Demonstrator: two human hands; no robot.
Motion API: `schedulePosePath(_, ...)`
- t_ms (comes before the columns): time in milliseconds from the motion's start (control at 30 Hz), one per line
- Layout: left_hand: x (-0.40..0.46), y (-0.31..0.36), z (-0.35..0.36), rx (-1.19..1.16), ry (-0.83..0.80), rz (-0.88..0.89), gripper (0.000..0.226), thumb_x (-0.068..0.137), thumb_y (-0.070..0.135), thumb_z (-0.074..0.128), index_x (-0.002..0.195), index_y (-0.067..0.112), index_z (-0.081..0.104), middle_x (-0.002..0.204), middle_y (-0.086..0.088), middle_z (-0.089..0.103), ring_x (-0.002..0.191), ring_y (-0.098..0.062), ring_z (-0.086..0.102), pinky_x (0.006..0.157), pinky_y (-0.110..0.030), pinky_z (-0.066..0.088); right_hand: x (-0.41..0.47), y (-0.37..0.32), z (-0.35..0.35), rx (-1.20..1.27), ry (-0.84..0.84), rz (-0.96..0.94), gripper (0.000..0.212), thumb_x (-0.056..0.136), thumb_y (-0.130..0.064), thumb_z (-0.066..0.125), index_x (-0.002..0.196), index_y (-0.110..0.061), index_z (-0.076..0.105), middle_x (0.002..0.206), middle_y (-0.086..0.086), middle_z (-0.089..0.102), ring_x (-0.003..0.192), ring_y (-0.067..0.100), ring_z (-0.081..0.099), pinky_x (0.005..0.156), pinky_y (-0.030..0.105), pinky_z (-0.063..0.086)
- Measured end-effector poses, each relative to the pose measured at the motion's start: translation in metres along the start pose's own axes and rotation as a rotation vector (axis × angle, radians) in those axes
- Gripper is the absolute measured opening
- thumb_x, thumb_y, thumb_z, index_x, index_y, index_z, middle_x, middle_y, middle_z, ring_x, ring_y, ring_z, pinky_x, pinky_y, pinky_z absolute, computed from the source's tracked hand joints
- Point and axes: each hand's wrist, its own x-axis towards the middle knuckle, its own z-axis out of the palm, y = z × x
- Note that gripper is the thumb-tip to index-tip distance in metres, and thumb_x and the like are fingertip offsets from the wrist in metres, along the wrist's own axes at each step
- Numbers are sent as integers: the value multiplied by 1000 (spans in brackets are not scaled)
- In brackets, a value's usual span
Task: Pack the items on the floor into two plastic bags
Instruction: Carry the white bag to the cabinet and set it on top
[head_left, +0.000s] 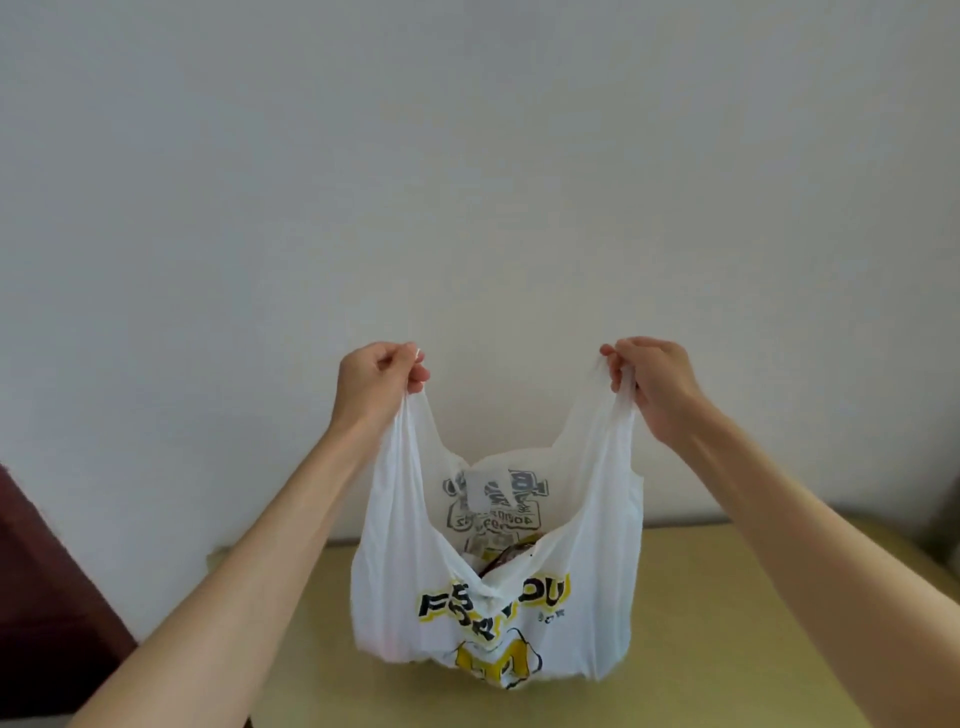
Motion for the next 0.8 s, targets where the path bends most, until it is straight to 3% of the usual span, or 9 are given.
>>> schedulePosePath(133, 44, -29, 5, 47, 9, -54, 23, 92, 11, 51, 72, 15, 61, 69, -2, 63, 64, -11, 58, 73, -24, 50, 50, 26, 22, -22, 1, 68, 35, 91, 2, 39, 60, -6, 52, 68, 7, 55, 56, 15, 42, 56, 25, 36)
schedulePosePath(400, 96, -76, 10, 53, 64, -157, 20, 91, 10, 51, 75, 11, 63, 71, -5, 64, 67, -17, 59, 75, -27, 50, 122, 64, 42, -77, -3, 97, 33, 93, -3, 39, 65, -8, 54, 71, 5, 55, 59, 14, 41, 61, 25, 36)
schedulePosePath(600, 91, -98, 19, 61, 43, -169, 17, 92, 12, 51, 84, 3, 64, 71, -6, 64, 64, -17, 56, 66, -24, 48, 126, 80, 20, -155, -78, 99, 28, 93, -6, 42, 71, -11, 59, 76, 4, 58, 67, 15, 46, 68, 30, 39)
schedulePosePath(800, 67, -129, 12, 102, 1, -274, 18, 91, 10, 51, 77, 11, 63, 73, -7, 64, 67, -19, 57, 77, -35, 50, 106, 90, 23, -197, -167, 118, 21, 93, -8, 45, 77, -10, 59, 73, 3, 55, 63, 16, 46, 66, 31, 39)
